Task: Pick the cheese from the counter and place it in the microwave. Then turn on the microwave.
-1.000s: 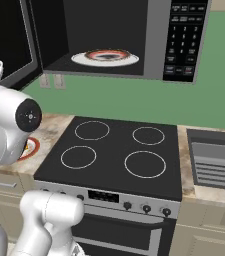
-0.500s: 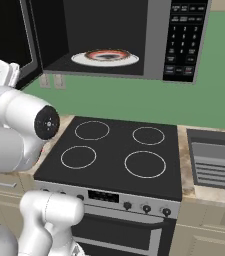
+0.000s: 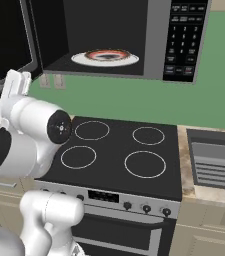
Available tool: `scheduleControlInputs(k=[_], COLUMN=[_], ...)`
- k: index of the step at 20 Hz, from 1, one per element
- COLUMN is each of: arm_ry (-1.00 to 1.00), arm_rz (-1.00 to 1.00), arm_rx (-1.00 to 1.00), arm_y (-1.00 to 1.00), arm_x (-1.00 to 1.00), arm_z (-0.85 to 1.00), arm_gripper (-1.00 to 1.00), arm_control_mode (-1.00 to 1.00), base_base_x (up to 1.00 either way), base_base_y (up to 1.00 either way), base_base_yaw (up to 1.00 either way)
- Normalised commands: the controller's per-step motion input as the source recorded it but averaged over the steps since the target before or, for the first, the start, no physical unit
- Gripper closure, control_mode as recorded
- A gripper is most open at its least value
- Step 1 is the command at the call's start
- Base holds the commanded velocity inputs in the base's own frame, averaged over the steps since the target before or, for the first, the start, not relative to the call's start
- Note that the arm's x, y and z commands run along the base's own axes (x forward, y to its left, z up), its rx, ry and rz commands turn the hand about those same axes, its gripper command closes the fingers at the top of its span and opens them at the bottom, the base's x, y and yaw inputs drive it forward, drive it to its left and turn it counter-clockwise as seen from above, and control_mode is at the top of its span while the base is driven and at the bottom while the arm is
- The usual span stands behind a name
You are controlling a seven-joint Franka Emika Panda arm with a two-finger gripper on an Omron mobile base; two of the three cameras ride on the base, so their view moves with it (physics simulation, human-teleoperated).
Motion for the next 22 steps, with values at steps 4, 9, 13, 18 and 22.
scheduleControlInputs(k=[4,9,13,18,22], arm_ry=[-0.12,-0.26,-0.39,-0.38,-0.22], arm_rz=[0.00,0.05,0.08,0.00,-0.15], arm_rx=[-0.10,-0.06,-0.10,-0.17,-0.22], arm_y=[-0.13,-0.07,-0.01,0.16,0.27], arm_x=[0.18,0.16,0.05,0.02,0.02], arm_z=[-0.45,-0.40,-0.37,-0.35,-0.29], arm_gripper=[-1.00,-1.00,-1.00,-1.00,-1.00], arm_control_mode=[-1.00,-1.00,-1.00,-1.00,-1.00], base_base_x=[0.00,0.00,0.00,0.00,0.00], base_base_y=[0.00,0.00,0.00,0.00,0.00], base_base_yaw=[0.00,0.00,0.00,0.00,0.00])
